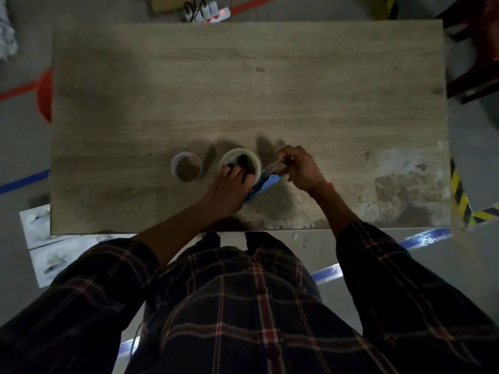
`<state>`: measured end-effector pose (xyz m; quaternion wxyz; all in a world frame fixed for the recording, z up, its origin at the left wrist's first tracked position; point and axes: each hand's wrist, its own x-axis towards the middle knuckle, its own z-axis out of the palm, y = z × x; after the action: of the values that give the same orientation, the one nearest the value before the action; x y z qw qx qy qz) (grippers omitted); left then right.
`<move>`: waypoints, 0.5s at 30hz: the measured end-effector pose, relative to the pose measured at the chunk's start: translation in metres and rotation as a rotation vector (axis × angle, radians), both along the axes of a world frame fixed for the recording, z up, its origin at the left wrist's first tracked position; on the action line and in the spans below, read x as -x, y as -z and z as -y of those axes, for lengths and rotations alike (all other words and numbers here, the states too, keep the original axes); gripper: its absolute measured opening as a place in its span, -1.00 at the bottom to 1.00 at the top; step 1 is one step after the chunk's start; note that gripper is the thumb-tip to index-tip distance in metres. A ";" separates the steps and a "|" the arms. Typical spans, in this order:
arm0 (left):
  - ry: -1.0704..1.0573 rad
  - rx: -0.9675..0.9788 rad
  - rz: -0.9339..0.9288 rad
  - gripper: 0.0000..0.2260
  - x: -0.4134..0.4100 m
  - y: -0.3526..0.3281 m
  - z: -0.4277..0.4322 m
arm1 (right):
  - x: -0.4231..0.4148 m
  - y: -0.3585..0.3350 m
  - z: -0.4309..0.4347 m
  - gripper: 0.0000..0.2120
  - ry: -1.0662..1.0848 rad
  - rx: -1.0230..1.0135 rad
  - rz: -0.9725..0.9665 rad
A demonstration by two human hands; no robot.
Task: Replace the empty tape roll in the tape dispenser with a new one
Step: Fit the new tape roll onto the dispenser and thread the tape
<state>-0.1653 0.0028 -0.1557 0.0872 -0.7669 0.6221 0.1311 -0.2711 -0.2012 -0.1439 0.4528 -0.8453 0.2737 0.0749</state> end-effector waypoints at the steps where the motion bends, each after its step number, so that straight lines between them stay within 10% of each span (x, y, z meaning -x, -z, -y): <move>1: 0.008 0.007 0.003 -0.72 -0.002 0.000 0.001 | 0.001 0.000 0.002 -0.75 -0.012 -0.017 -0.007; 15: -0.092 -0.055 -0.092 -0.48 -0.003 -0.004 0.006 | -0.016 -0.014 0.029 -0.60 -0.271 0.052 -0.052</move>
<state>-0.1618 -0.0036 -0.1521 0.0734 -0.7851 0.5858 0.1873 -0.2555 -0.2300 -0.1302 0.4094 -0.8837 0.1703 0.1501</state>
